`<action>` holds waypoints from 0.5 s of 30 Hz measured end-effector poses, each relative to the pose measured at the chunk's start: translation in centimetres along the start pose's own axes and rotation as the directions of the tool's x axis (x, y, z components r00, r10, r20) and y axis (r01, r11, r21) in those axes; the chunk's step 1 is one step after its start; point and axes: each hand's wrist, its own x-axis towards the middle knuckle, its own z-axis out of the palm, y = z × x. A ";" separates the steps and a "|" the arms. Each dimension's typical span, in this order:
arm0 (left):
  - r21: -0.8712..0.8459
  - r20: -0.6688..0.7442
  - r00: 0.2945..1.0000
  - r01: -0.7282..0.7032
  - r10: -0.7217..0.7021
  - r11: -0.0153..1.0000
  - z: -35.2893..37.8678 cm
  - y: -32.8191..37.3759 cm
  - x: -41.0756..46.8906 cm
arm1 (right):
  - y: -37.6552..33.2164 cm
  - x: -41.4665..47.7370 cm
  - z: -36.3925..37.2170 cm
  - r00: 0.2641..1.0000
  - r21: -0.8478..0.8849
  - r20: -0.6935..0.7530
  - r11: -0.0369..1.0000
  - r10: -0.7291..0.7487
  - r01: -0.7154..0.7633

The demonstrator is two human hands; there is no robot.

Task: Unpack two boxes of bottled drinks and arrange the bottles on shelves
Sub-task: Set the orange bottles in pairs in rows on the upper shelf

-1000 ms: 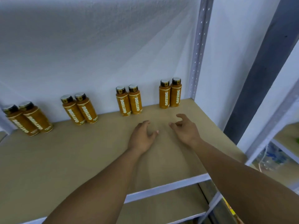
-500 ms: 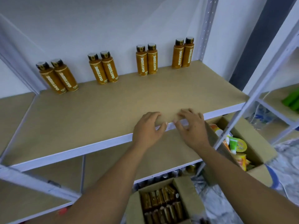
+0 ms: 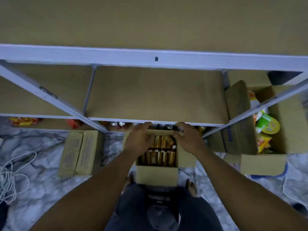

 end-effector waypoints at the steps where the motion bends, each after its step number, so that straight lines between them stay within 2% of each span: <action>1: -0.015 0.077 0.993 0.092 -0.091 0.996 1.2 -1.2 -0.3 | 1.4 0.4 1.5 0.992 -0.027 0.114 0.999 0.046 -0.043; 3: 0.004 0.208 0.952 0.230 -0.225 0.973 4.0 -4.2 -0.7 | 4.1 1.2 4.7 0.966 -0.035 0.234 0.994 0.110 -0.105; 7: 0.009 0.328 0.860 0.411 -0.391 0.912 10.5 -11.6 -1.2 | 9.8 3.3 12.0 0.944 0.012 0.263 0.977 0.201 -0.211; 15: -0.048 0.318 0.840 0.477 -0.439 0.878 25.5 -26.4 1.6 | 21.5 9.9 27.9 0.940 0.115 0.197 0.946 0.278 -0.304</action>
